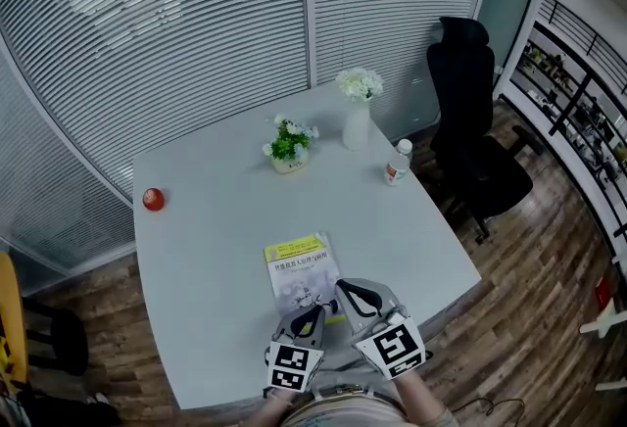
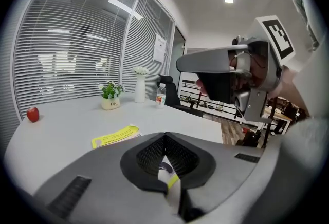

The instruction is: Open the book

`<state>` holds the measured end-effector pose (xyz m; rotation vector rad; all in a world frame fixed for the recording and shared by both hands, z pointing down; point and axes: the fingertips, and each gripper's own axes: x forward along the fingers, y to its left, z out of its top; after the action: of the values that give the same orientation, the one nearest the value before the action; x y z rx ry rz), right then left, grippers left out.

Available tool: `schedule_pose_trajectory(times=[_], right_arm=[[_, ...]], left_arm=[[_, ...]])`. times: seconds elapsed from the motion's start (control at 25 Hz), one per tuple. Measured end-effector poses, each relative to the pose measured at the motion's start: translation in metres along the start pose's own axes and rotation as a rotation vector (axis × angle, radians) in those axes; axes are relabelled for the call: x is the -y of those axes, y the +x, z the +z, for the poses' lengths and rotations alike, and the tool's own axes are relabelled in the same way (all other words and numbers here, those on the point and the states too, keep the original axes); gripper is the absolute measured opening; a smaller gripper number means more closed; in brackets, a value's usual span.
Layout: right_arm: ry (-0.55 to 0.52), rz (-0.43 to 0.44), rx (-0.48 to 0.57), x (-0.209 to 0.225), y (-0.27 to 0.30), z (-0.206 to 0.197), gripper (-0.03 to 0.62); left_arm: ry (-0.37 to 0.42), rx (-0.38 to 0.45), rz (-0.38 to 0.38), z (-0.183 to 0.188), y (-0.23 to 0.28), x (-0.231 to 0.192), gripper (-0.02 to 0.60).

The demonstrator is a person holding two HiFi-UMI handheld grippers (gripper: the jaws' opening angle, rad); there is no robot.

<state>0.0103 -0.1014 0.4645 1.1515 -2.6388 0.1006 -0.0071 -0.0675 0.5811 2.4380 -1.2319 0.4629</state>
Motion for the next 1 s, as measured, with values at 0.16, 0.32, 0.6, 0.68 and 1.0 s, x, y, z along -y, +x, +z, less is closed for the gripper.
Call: schedule_pose_trajectory(times=[0.16, 0.32, 0.6, 0.68, 1.0], right_arm=[[-0.005, -0.001, -0.004, 0.000, -0.002, -0.006, 0.000], [-0.006, -0.001, -0.008, 0.000, -0.002, -0.006, 0.000], [-0.009, -0.001, -0.021, 0.000, 0.000, -0.007, 0.000], [-0.005, 0.001, -0.027, 0.000, 0.001, -0.008, 0.000], [-0.006, 0.010, -0.047, -0.001, 0.001, -0.019, 0.000]], left_arm=[[-0.006, -0.025, 0.001, -0.011, 0.005, -0.001, -0.002], [0.023, -0.062, 0.004, -0.023, 0.009, -0.004, -0.002], [0.057, -0.117, -0.014, -0.038, 0.017, -0.002, -0.002], [0.063, -0.136, -0.015, -0.043, 0.019, -0.002, -0.002], [0.096, -0.208, -0.024, -0.067, 0.026, -0.001, -0.002]])
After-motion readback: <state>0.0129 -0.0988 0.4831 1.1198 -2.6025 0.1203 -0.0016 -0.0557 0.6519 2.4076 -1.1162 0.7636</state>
